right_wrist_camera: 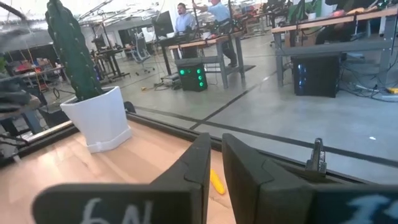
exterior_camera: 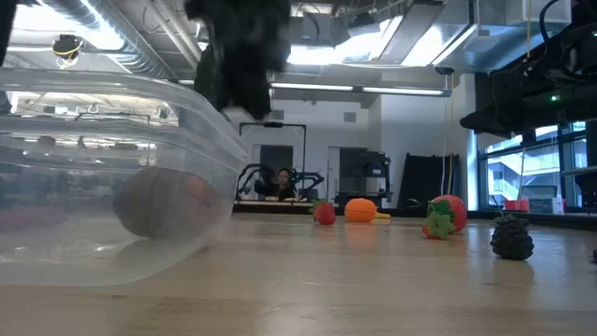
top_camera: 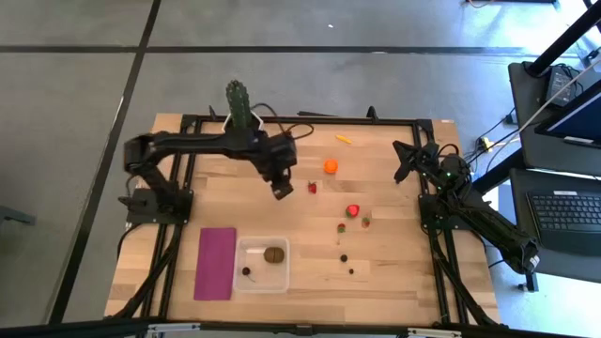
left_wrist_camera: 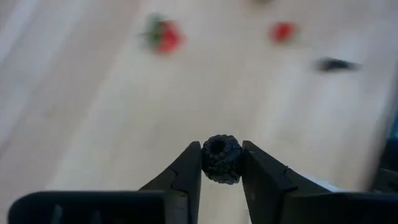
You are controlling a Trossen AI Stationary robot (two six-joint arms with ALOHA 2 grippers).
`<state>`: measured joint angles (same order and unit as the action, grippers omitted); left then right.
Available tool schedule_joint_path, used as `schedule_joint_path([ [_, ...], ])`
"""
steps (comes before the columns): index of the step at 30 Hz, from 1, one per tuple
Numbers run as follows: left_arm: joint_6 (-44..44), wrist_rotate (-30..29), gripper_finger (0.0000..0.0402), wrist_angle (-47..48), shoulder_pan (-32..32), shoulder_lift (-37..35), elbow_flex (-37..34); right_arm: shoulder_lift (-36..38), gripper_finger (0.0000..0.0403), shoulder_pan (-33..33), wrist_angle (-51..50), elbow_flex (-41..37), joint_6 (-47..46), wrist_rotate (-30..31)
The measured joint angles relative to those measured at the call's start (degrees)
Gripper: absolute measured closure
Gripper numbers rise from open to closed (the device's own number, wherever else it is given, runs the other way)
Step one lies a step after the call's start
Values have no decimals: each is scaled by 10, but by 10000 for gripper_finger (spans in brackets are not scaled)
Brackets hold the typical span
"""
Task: Pick and placing Produce into tupperware
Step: Put the blackberry into the transparent bin
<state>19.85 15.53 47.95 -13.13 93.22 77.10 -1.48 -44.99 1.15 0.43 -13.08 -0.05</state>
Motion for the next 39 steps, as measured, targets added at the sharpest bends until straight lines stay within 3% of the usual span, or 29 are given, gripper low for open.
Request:
schedule_joint_path([
  [4,-21,43,319,17,22,-68,0,0,357,0,0,0,-31,0],
  [8,-43,47,302,51,72,-114,1,0,357,0,0,0,-64,0],
  [14,-62,-20,302,118,170,-125,1,0,357,0,0,0,-95,0],
  [20,-64,-79,318,116,265,-109,1,0,357,0,-1,0,-155,0],
  [25,-37,-155,298,131,329,-84,0,0,357,1,-2,0,-212,-12],
  [34,-7,-177,318,129,402,12,-1,0,357,2,-1,0,-242,-20],
  [39,11,-192,301,123,421,74,-1,0,357,2,-1,0,-242,-20],
])
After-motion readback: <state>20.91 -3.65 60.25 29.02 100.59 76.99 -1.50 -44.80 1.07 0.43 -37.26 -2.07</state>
